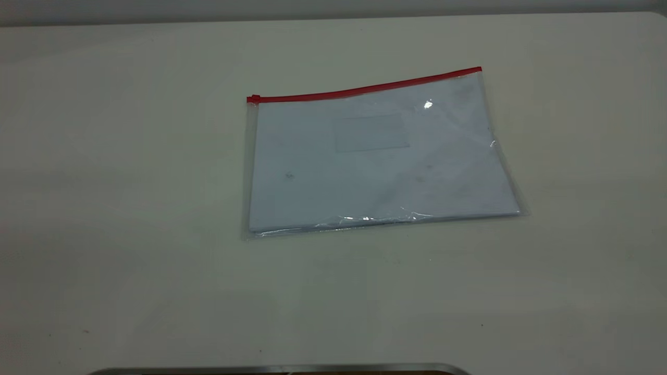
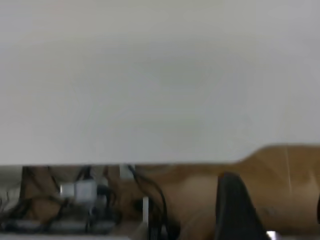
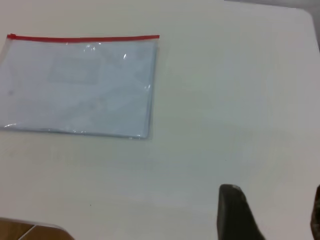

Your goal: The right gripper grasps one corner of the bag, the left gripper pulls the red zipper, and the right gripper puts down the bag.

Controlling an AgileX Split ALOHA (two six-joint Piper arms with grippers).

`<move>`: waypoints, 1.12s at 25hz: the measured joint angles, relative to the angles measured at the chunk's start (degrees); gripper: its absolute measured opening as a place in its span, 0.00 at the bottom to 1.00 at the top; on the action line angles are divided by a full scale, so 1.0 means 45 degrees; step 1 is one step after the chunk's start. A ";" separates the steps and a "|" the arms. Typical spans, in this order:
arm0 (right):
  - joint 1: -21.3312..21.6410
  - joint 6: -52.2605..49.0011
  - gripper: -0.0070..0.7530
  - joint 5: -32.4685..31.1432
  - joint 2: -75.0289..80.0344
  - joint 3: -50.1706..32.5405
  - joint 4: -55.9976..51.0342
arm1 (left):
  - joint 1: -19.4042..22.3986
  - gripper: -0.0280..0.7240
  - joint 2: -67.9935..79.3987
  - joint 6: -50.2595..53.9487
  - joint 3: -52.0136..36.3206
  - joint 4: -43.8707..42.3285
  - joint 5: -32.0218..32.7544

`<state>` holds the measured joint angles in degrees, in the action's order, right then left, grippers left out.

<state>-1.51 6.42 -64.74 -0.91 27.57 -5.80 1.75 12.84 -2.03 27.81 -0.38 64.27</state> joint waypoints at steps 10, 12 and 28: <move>0.0000 0.0000 0.54 0.0000 0.0000 0.0000 0.0002 | 0.0164 0.64 -0.3088 0.0004 0.0000 -0.0012 0.0219; 0.0000 0.0000 0.54 0.0000 0.0000 0.0000 0.0002 | 0.0206 0.64 -0.3088 0.0004 0.0000 -0.0020 0.0219; 0.0000 0.0000 0.54 0.0000 0.0000 0.0000 0.0002 | 0.0206 0.64 -0.3088 0.0014 0.0000 -0.0020 0.0219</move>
<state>-1.51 6.42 -64.74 -0.91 27.57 -5.79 2.68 -1.06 -1.96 27.81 -0.47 65.25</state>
